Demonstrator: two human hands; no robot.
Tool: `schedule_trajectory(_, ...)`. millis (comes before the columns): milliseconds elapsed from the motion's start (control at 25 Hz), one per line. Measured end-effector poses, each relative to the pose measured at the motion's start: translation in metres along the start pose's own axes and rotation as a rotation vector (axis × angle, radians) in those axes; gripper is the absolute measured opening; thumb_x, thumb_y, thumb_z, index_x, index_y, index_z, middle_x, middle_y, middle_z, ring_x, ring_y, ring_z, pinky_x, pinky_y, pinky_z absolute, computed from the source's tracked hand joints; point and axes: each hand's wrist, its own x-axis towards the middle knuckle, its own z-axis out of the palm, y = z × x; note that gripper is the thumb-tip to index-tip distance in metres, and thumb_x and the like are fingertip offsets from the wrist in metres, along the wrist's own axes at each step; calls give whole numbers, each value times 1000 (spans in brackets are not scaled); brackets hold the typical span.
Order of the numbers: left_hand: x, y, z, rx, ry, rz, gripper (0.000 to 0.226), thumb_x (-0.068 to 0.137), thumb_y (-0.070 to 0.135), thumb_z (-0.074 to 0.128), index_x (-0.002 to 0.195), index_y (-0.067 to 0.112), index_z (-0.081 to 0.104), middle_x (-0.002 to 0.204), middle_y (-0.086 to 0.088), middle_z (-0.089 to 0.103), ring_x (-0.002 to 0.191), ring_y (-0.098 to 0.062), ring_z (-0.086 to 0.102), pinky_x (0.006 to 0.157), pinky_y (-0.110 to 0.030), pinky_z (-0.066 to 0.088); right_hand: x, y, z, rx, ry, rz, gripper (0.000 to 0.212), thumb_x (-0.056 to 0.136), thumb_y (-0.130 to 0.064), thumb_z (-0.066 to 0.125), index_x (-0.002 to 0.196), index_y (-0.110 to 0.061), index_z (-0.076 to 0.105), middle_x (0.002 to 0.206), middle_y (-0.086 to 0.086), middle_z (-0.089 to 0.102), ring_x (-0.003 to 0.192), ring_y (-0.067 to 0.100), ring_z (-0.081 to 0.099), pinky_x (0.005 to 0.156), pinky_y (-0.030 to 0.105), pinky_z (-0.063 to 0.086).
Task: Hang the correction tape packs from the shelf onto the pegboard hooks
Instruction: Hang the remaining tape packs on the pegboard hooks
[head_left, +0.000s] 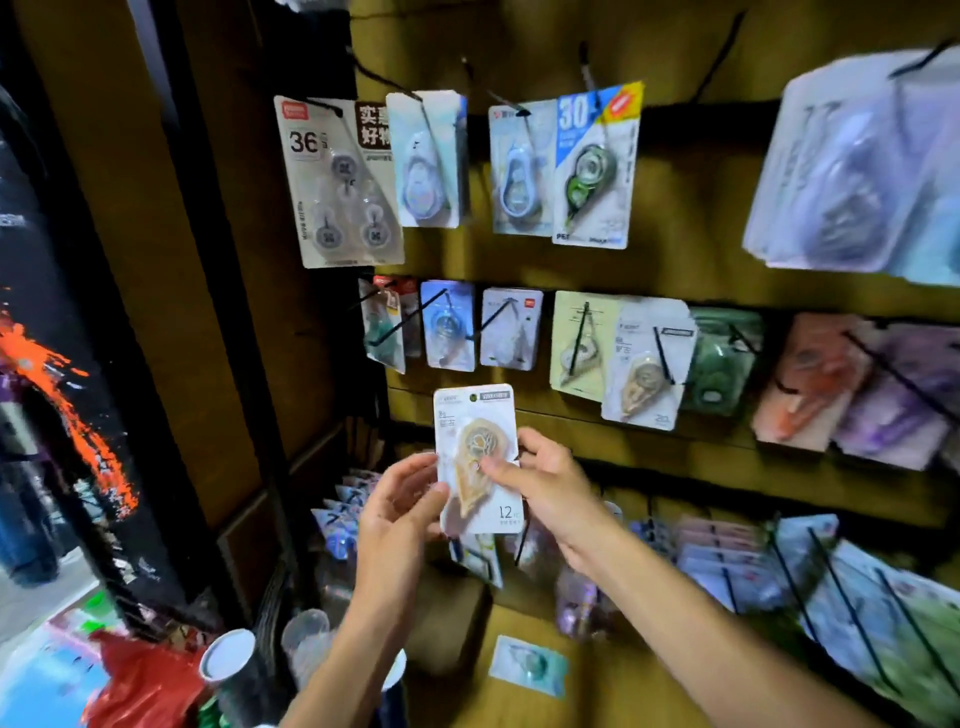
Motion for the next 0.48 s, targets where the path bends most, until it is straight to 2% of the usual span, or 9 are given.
schedule_trajectory(80, -4, -13, 15, 59, -12, 7, 28, 87, -1, 64, 106, 19, 67, 108, -7, 73, 96, -16, 69, 76, -37, 51, -15, -10, -32, 2, 71, -25, 20, 88, -1, 66, 102, -15, 64, 99, 8, 74, 79, 16, 72, 71, 29, 60)
schedule_trajectory(200, -12, -36, 40, 289, -72, 67, 30, 88, 2, 66, 108, 24, 65, 109, -6, 70, 102, -20, 66, 89, -39, 52, -41, -26, -81, -25, 172, -82, 23, 88, 0, 66, 106, -15, 64, 99, 6, 73, 82, 16, 70, 70, 24, 59)
schedule_trajectory(320, -26, -56, 71, 606, -236, 172, 43, 79, 27, 72, 119, 29, 56, 114, 6, 65, 106, -17, 63, 94, -41, 51, -69, -37, -123, -102, 237, -137, 17, 88, 1, 65, 96, -14, 65, 86, -3, 74, 73, 8, 70, 62, 18, 54)
schedule_trajectory(400, -35, -70, 90, 750, -356, 185, 55, 77, 35, 70, 129, 27, 53, 122, 9, 62, 111, -12, 59, 95, -32, 47, -87, -42, -146, -169, 267, -146, 16, 88, -1, 66, 93, -16, 65, 85, -3, 75, 72, 8, 70, 62, 20, 55)
schedule_trajectory(480, -44, -82, 106, 834, -424, 167, 64, 78, 36, 71, 137, 29, 47, 131, 5, 59, 116, -12, 55, 97, -32, 46, -104, -47, -167, -184, 306, -158, 14, 89, -3, 66, 97, -15, 65, 90, 0, 76, 77, 13, 72, 67, 27, 58)
